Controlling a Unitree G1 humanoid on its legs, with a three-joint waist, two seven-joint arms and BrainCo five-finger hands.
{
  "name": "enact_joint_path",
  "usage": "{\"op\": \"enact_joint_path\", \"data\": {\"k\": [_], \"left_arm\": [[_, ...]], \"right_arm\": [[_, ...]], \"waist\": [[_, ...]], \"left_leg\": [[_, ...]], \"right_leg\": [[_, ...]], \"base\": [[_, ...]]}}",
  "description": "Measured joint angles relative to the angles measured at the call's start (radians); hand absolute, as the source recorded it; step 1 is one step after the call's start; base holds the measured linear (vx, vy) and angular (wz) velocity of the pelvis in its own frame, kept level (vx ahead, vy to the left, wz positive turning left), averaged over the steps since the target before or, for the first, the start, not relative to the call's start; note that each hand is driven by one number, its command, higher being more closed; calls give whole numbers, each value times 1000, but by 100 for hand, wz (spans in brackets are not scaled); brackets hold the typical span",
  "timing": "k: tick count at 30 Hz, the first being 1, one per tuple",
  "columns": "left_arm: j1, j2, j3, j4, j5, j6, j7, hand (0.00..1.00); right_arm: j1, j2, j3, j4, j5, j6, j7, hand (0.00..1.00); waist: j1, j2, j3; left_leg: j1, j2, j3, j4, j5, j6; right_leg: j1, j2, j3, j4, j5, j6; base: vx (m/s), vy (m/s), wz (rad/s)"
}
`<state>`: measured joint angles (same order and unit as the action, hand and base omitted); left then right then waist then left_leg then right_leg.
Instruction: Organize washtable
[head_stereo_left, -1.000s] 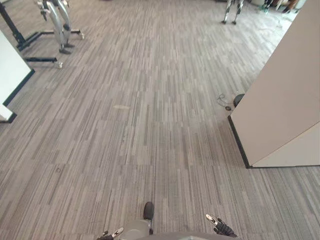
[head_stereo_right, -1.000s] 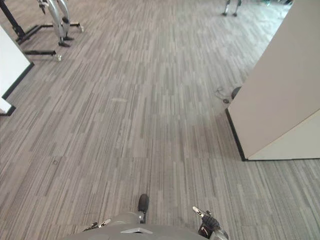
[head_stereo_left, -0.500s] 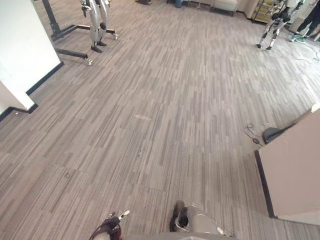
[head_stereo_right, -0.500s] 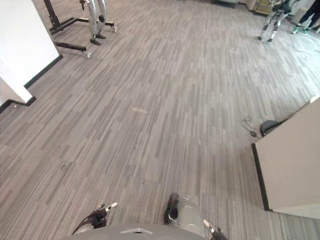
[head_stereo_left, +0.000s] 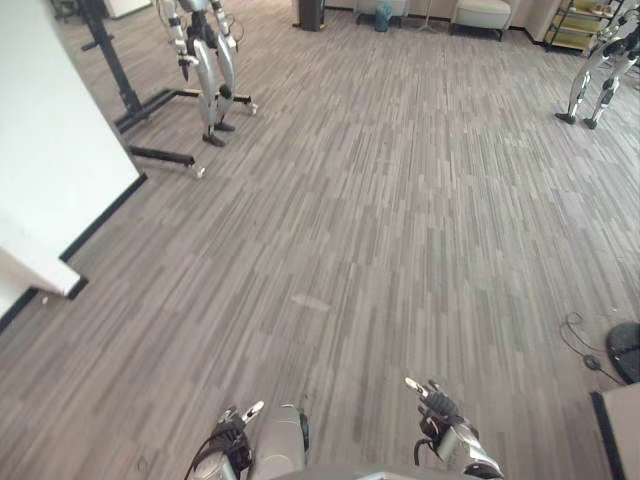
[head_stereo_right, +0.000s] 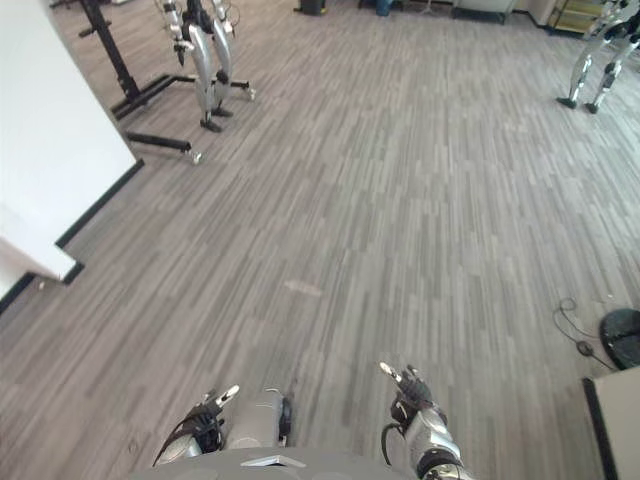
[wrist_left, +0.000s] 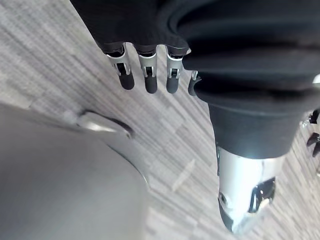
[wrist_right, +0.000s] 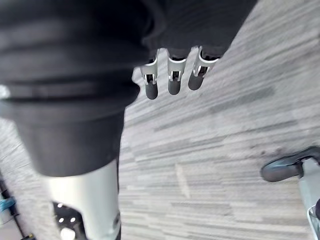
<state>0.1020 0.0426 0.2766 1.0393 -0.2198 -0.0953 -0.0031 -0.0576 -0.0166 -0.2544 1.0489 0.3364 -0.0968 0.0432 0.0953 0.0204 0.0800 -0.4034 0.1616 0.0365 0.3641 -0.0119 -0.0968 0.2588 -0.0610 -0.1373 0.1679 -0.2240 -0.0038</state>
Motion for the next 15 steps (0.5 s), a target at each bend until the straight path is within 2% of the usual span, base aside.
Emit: {"op": "enact_joint_path", "data": {"k": [1, 2, 3, 4, 5, 6, 8, 9, 10, 11, 12, 13, 14, 15], "left_arm": [[4, 16, 11, 21, 0, 3, 8, 0], [5, 21, 21, 20, 1, 5, 14, 0], [6, 28, 32, 22, 0, 5, 17, 0], [6, 40, 32, 31, 1, 9, 17, 0], [0, 54, 27, 52, 2, 13, 16, 0], [4, 55, 25, 63, 13, 19, 15, 0], [7, 50, 6, 58, 34, 21, 14, 0], [3, 48, -9, 58, 50, 22, 11, 0], [-12, 47, -17, 57, 50, 21, 10, 0], [-27, 48, -24, 57, 49, 20, 10, 0], [-41, 44, -44, 56, 49, 20, 10, 0], [-54, 35, -48, 56, 49, 20, 10, 0], [-65, 16, -45, 55, 49, 18, 10, 0], [-66, 5, -38, 52, 48, 16, 11, 0]], "right_arm": [[4, 9, 13, 8, -1, 0, -1, 0], [8, 13, 13, 4, -2, 1, 1, 0], [25, 14, 8, 7, -2, 1, 0, 0], [39, 19, 0, 8, -2, 1, 0, 0], [58, 26, -27, 18, -2, 2, 0, 0], [81, 23, -32, 29, -3, 11, 3, 0], [93, 7, -35, 20, -4, 15, 14, 0], [92, -2, -41, 21, -4, 15, 22, 0], [95, -2, -60, 22, -4, 16, 28, 0], [99, -3, -64, 22, -4, 16, 30, 0], [107, -5, -76, 21, -3, 16, 32, 0], [114, -9, -78, 18, -4, 17, 32, 0], [123, -13, -77, 21, -5, 21, 32, 0], [131, -14, -75, 24, -5, 24, 31, 0]], "waist": [[-3, -10, -9], [-4, -37, -18], [-5, -66, -14], [-6, -82, -2], [-23, -95, 19], [-38, -88, 30], [-44, -66, 35], [-47, -55, 35], [-50, -53, 35], [-49, -54, 35], [-51, -52, 35], [-54, -50, 32], [-56, -51, 28], [-57, -50, 28]], "left_leg": [[-8, -40, 23, 64, -6, 37], [-5, -55, 44, 72, -30, 52], [9, -89, 73, 94, -72, 80], [45, -121, 89, 97, -97, 111], [114, -155, 104, 91, -126, 142], [194, -177, 108, 79, -155, 162], [300, -182, 123, 17, -171, 173], [373, -181, 121, -51, -172, 175], [432, -179, 118, -109, -170, 172], [453, -179, 116, -130, -171, 170], [486, -179, 109, -162, -180, 159], [499, -178, 98, -174, -191, 147], [511, -179, 78, -175, -212, 130], [522, -179, 70, -174, -225, 124]], "right_leg": [[4, -52, 26, 38, -12, 2], [-19, -78, 45, 90, -7, 3], [-96, -129, 81, 246, 32, 52], [-155, -165, 106, 398, 87, 59], [-222, -204, 126, 622, 169, 54], [-286, -222, 112, 810, 168, 40], [-369, -208, 92, 919, 123, 24], [-426, -175, 46, 900, 71, 24], [-454, -147, -22, 791, 29, 33], [-463, -142, -64, 713, 17, 33], [-471, -136, -151, 525, 17, 34], [-475, -127, -191, 374, 30, 41], [-477, -114, -196, 194, 75, 45], [-477, -111, -190, 137, 100, 44]], "base": [[593, 258, -36], [712, 295, -27], [560, 221, -19], [588, 258, -2], [453, 174, 27], [338, 102, 19], [107, -3, -11], [-77, -68, -9], [-135, -76, -1], [-230, -60, 8], [-232, -3, 13], [-226, 45, 31], [-108, 53, 37], [14, 7, 38]]}}
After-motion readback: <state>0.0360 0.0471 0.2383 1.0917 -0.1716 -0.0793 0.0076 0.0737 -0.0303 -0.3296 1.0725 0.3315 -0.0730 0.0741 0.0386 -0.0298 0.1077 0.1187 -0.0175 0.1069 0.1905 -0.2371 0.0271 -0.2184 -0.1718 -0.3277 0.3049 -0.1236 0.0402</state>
